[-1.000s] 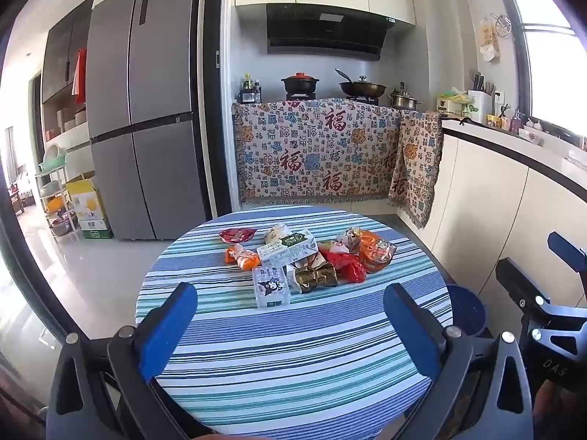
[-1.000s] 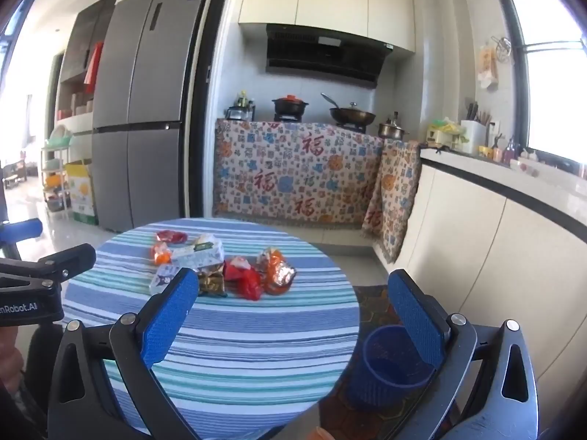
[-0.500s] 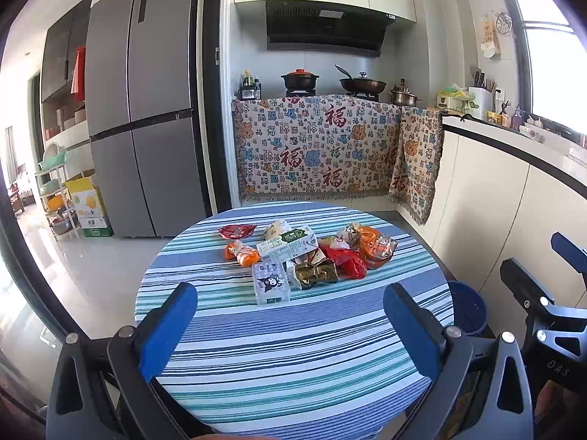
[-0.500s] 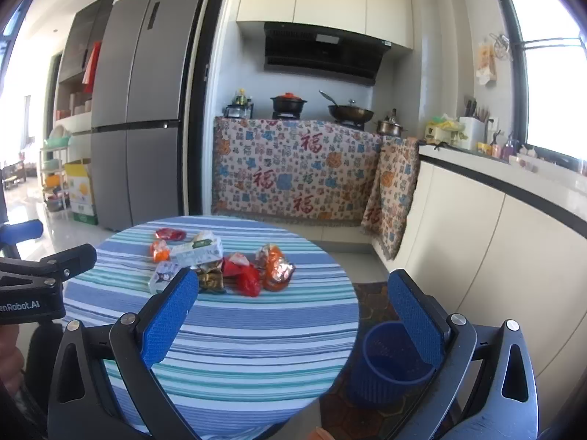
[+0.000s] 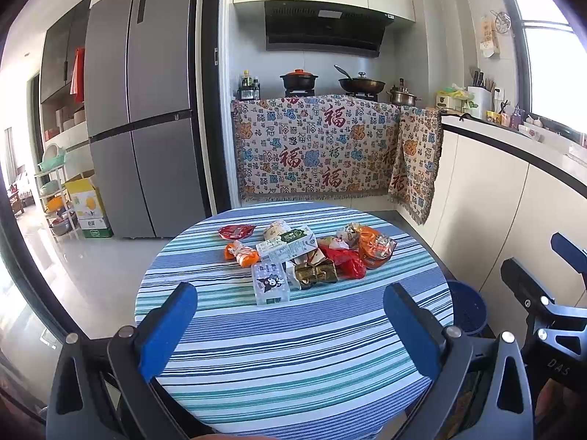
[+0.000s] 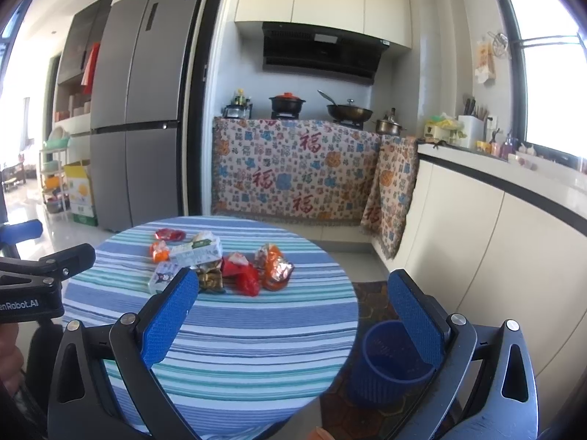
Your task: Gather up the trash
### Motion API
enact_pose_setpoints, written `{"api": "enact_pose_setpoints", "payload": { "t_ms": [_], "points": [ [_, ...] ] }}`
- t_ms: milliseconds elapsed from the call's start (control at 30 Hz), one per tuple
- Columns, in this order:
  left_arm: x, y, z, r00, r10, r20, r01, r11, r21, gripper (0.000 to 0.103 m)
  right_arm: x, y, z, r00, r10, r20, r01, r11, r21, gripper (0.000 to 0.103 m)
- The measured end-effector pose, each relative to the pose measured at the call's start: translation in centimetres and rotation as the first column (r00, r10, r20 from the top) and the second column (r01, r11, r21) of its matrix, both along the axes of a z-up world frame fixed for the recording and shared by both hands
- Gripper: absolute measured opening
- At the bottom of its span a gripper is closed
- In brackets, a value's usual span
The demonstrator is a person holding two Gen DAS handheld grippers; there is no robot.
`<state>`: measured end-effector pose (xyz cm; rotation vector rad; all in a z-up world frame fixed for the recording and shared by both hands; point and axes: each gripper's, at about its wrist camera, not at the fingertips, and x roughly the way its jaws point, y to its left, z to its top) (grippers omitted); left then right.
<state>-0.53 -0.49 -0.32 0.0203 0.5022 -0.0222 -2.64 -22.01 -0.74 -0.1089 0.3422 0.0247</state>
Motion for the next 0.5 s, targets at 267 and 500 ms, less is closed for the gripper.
{"api": "enact_pose_setpoints", "payload": {
  "t_ms": [267, 500],
  "points": [
    [0.14, -0.13, -0.04, 1.0, -0.003, -0.003, 0.003, 1.0, 0.001, 0.103, -0.1, -0.14, 0.0, 1.0, -0.001, 0.002, 0.001, 1.0, 0.002, 0.103],
    [0.15, -0.28, -0.14, 1.0, -0.005, -0.002, 0.005, 1.0, 0.004, 0.103, -0.12, -0.19, 0.02, 1.0, -0.005, 0.003, 0.005, 1.0, 0.004, 0.103]
  ]
}}
